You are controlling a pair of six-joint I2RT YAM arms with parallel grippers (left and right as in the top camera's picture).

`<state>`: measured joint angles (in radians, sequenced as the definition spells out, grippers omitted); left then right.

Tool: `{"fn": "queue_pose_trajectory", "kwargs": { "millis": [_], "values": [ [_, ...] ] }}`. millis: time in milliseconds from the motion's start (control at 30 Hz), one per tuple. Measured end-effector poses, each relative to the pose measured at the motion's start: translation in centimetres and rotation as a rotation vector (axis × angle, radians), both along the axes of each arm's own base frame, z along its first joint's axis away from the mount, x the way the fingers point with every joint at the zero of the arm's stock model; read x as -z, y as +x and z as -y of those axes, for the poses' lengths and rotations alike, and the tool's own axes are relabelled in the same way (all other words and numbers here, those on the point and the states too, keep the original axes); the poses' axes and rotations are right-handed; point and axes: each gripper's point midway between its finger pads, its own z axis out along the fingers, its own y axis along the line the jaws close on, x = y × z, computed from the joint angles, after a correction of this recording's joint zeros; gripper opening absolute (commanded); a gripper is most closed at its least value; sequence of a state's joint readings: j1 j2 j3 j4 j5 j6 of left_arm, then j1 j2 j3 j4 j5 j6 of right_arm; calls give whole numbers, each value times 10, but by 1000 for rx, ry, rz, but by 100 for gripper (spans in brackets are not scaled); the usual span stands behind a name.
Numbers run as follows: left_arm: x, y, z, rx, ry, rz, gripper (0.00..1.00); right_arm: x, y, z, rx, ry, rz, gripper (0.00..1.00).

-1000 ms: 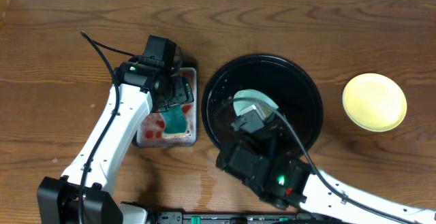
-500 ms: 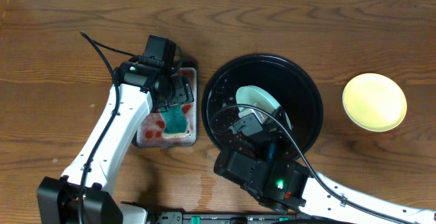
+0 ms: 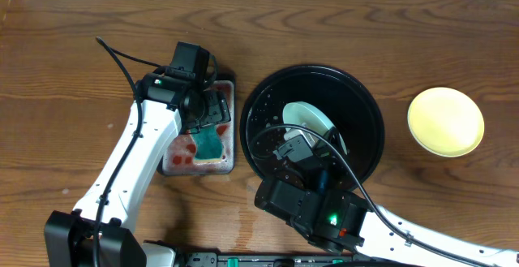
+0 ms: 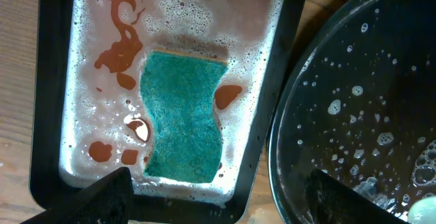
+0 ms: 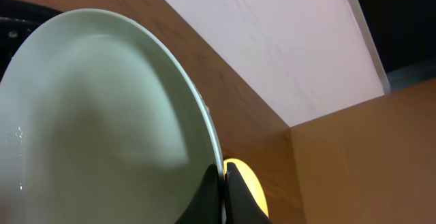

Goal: Clean dirty plates on tray and stack at the side
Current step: 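Tilt and lift the pale green plate with the right gripper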

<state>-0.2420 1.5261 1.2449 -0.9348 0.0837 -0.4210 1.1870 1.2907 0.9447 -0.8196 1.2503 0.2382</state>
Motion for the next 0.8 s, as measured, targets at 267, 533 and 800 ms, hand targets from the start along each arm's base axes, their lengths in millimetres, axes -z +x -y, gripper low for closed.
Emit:
{"fn": "queue_pose_trajectory", "kwargs": {
  "millis": [267, 533, 800],
  "values": [
    [0, 0, 0, 0, 0, 0, 81, 4, 2, 2, 9, 19, -18, 1],
    [0, 0, 0, 0, 0, 0, 81, 8, 7, 8, 35, 32, -40, 1],
    [0, 0, 0, 0, 0, 0, 82, 9, 8, 11, 43, 31, -45, 1]
  ]
}}
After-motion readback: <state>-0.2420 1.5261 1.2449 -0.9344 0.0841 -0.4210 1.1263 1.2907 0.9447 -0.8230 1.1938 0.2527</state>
